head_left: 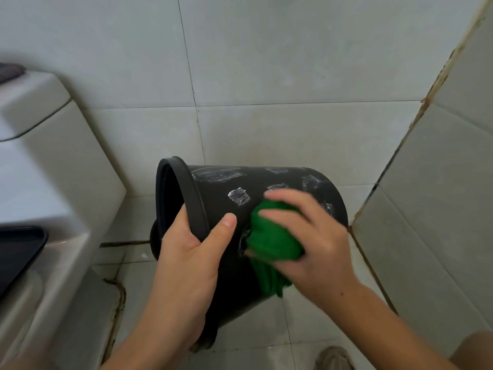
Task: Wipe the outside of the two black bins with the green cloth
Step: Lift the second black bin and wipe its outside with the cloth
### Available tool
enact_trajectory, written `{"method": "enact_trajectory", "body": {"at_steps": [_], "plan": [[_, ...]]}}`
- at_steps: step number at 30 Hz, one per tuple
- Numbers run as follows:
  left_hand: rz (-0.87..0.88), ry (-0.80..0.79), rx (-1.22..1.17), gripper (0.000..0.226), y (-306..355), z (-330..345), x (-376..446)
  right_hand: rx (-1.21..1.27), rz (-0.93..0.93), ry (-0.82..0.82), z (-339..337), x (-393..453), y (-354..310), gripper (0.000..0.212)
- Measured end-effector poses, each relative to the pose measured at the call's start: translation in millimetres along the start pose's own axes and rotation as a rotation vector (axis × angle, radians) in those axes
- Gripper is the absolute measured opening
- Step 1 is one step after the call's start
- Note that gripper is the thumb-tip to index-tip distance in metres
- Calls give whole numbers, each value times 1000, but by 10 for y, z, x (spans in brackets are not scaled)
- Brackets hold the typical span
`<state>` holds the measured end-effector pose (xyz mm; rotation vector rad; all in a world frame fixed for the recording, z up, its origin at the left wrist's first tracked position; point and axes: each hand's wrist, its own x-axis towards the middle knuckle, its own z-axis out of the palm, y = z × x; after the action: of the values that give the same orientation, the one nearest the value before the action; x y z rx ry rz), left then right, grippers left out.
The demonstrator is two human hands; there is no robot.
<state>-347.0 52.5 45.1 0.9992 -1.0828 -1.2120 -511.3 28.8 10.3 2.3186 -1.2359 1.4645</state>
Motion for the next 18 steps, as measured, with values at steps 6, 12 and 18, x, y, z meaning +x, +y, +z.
{"method": "enact_trajectory", "body": {"at_steps": [6,12,18], "plan": [[59,4,12,31,-4,-7,-6,-87,-175,27,89,-148,-213,37],[73,-19,4,35,20,48,-8,-69,98,120,-25,86,-101,43],[40,15,0,33,26,-7,3,-90,-195,-50,-33,-20,-171,29]]}}
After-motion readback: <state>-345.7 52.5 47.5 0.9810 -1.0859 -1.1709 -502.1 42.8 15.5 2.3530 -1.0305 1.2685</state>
